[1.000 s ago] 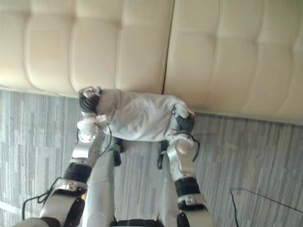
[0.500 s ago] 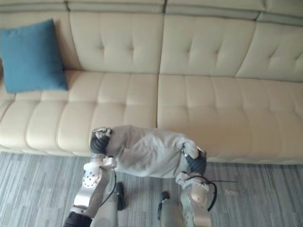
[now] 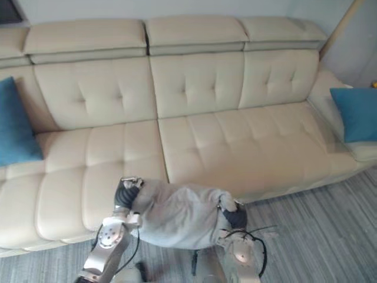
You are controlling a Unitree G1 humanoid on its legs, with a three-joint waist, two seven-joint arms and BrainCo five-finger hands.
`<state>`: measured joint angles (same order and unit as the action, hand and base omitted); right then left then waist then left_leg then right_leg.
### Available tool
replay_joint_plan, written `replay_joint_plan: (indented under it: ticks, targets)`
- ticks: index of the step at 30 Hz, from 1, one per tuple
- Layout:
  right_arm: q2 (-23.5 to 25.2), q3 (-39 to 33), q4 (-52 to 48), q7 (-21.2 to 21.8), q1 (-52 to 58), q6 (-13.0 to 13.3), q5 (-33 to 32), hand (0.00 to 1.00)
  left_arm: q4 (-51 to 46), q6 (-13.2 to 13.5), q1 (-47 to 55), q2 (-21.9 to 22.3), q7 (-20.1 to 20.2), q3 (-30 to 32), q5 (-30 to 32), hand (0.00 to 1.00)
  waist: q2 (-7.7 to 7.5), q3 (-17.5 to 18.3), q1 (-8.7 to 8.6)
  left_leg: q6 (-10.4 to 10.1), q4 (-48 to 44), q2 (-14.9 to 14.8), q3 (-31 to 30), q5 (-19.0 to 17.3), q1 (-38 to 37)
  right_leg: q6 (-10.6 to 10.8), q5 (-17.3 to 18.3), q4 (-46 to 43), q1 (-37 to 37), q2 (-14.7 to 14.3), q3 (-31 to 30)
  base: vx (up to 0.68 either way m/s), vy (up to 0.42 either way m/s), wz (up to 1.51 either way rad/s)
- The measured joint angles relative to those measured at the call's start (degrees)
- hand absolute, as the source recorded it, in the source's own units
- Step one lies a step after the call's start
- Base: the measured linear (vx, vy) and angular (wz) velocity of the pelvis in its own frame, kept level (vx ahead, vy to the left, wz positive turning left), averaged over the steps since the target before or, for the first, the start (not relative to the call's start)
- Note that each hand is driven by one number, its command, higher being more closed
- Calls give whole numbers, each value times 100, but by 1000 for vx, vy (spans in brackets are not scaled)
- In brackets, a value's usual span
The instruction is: Pick up cushions and gather them together orderly.
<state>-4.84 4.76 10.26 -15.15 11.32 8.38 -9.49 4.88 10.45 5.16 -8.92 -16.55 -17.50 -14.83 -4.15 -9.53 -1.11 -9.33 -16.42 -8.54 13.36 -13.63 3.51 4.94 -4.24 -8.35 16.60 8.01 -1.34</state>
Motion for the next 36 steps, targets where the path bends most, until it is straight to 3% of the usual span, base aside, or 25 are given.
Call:
replay_joint_plan:
  ticks: [1,3,5,7,8,10,12,14,15,17,18,19,22,29,36]
  targets:
    - [-164,1,37,2,-95,-15,61,100,157,-15,-13,120,0,-43,-4,100,230,-23,-51,-66,45,-83,-172,-39,-66,-61,116,-257,45,-130,42,254,-201,7]
    - [-316,-10,36,4,-207,-18,62,100,178,-14,-19,128,2,-172,-4,100,467,11,-41,-165,140,-291,-308,-97,-100,-172,466,-841,307,-373,82,273,-188,-5]
    - [-278,-12,18,6,-139,-32,56,100,201,-13,-21,153,22,-232,-29,100,524,15,-99,-294,-254,-578,-538,-39,-81,-366,960,-1219,235,-571,406,306,-212,29]
    - [-268,-16,-58,8,-42,-65,48,100,227,-14,-8,205,43,-268,-112,100,524,15,-122,-147,-1140,-776,-867,50,266,-506,1059,-1214,-27,-665,643,250,-208,46]
    - [-274,-25,-368,8,147,-78,44,100,238,-15,3,270,50,-274,-121,100,531,18,-89,307,-2191,-970,-908,447,709,-620,1145,-1106,-367,-743,814,280,-218,37]
    - [-280,-42,-714,7,265,-75,31,100,237,-15,1,313,57,-275,-126,100,523,19,-18,309,-2813,-1043,-833,724,1053,-701,1178,-901,-674,-705,896,289,-163,30]
    - [-284,-146,-947,5,261,-72,33,100,236,-16,-4,392,77,-287,-157,100,540,31,98,396,-2821,-966,-564,495,1192,-712,1183,-737,-855,-636,918,205,-56,20]
    - [-293,-278,-968,-7,227,-50,35,100,236,-23,-10,450,107,-344,-168,100,546,41,108,445,-2247,-713,-412,334,1233,-711,1182,-613,-1021,-517,1088,140,24,47]
    - [-299,-364,-963,-11,194,-43,40,100,237,-34,-7,492,132,-397,-167,100,547,45,120,433,-1462,-464,-370,329,1147,-708,1180,-521,-1164,-434,1213,120,75,43]
    - [-315,-448,-931,-12,99,-43,49,100,234,-54,-5,529,170,-414,-164,100,633,83,165,549,-307,-207,-396,952,912,-618,1204,-494,-1221,-468,1208,120,129,20]
    - [-224,-447,-833,-12,29,-47,61,100,244,-78,-12,428,173,-429,-163,100,589,122,179,404,31,-129,-373,906,719,-467,1261,-425,-1297,-475,1113,129,152,-2]
    - [-135,-447,-795,-12,45,-51,65,100,243,-96,18,337,173,-444,-162,100,488,174,193,446,321,16,-325,999,534,-380,1199,-316,-1369,-383,1006,89,95,0]
    - [-21,-446,-794,-12,69,-52,177,100,237,-118,16,291,173,-457,-104,100,456,250,183,575,946,307,-163,1194,65,-211,1105,43,-1662,-196,855,81,112,-8]
    - [-48,-431,-794,-97,-300,-59,380,100,-158,-119,-217,67,71,-469,117,100,497,381,166,667,1660,517,27,1494,-168,-82,828,518,-1681,-106,665,38,59,-13]
    - [-386,-372,-659,-414,-1833,-56,657,100,-174,-116,-1357,-120,-375,-231,175,100,477,417,140,705,1900,549,60,1679,17,-106,639,711,-1433,-155,569,-24,15,-6]
